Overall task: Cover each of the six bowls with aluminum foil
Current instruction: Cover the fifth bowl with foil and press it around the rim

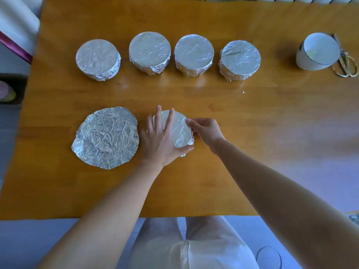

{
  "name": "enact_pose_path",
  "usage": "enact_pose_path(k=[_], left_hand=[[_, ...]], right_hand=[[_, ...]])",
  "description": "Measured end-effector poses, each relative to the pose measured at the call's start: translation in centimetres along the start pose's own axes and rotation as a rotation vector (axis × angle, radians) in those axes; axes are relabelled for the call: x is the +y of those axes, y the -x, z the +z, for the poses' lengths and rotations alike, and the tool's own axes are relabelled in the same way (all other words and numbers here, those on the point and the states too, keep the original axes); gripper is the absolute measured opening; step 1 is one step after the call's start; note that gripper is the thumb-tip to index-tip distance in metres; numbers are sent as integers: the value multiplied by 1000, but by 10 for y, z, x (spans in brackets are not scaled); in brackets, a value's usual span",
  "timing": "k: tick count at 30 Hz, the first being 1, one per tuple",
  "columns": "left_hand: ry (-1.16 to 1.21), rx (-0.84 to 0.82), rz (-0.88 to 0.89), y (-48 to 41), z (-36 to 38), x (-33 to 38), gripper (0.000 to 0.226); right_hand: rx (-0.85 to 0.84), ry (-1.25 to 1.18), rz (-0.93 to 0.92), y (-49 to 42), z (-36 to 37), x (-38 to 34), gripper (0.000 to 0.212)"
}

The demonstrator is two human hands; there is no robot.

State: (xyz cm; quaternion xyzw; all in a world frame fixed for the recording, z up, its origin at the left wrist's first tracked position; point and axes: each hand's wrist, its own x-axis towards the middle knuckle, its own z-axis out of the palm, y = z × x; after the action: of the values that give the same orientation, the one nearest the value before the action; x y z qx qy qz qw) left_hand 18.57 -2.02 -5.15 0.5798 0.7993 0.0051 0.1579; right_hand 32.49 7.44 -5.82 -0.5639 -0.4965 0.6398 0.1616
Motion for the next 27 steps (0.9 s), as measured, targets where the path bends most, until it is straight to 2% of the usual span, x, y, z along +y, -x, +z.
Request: enact_pose_path(k=[5, 10, 13, 17, 22, 27], left_hand=[[-37, 99, -13, 2, 8, 0, 124], [-39, 134, -26, 2, 9, 0, 121], [-36, 116, -27, 2, 9, 1, 122], [-30, 118, -23, 2, 9, 1, 121], [-26, 133, -19, 2, 9, 0, 120], [-23, 152, -12, 2, 10, 0, 119]], right_hand=[[12, -31, 20, 1, 8, 8, 28], [9, -49, 24, 7, 12, 13, 46], [-40, -5, 2, 10, 8, 15, 40], [92, 46, -144, 27, -5, 28, 34], [3, 145, -268, 35, -10, 43, 28], [50, 171, -290, 28, -4, 42, 23]])
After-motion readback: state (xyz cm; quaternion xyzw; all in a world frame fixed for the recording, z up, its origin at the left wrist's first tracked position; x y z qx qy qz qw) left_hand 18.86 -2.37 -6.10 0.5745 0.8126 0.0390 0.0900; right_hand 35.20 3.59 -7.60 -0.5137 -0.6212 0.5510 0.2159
